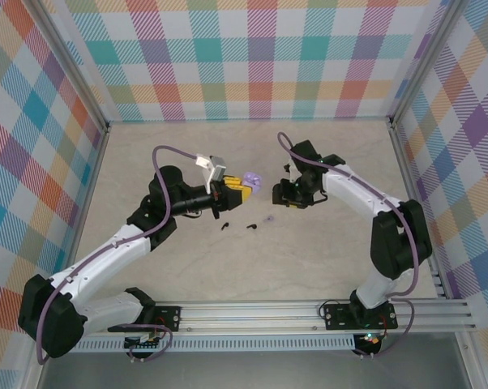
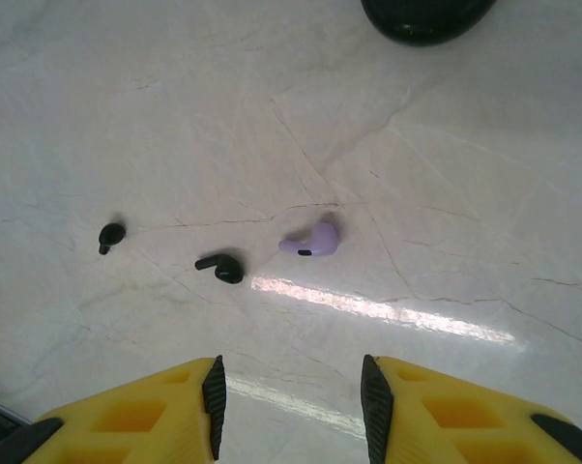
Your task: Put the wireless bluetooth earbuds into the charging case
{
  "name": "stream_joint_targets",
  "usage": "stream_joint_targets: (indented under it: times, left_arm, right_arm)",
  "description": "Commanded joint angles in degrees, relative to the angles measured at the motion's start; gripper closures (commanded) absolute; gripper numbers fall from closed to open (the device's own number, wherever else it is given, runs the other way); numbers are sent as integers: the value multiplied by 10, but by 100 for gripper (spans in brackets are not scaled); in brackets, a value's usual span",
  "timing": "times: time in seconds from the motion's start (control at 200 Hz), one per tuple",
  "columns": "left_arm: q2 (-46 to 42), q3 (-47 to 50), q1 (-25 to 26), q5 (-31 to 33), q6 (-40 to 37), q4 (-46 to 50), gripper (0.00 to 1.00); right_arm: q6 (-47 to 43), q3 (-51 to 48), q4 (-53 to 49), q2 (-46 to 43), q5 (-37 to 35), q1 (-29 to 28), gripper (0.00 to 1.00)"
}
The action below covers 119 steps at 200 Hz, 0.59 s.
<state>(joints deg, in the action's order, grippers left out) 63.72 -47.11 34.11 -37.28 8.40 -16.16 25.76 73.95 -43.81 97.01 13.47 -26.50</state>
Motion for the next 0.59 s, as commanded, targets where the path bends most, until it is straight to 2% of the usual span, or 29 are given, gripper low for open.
stream_joint_targets:
  times: [0.0, 0.285, 0.59]
  left_arm:
    - [-27, -27, 5, -8, -29, 23, 95]
    - [-56, -27, 5, 12, -49, 65, 95]
    - [-59, -26, 5, 16, -48, 61, 95]
  right_arm:
    - [16, 3, 17, 25, 35, -1, 56]
    - [1, 35, -4, 106, 43, -20, 64]
    - [1, 40, 0, 143, 57, -32, 70]
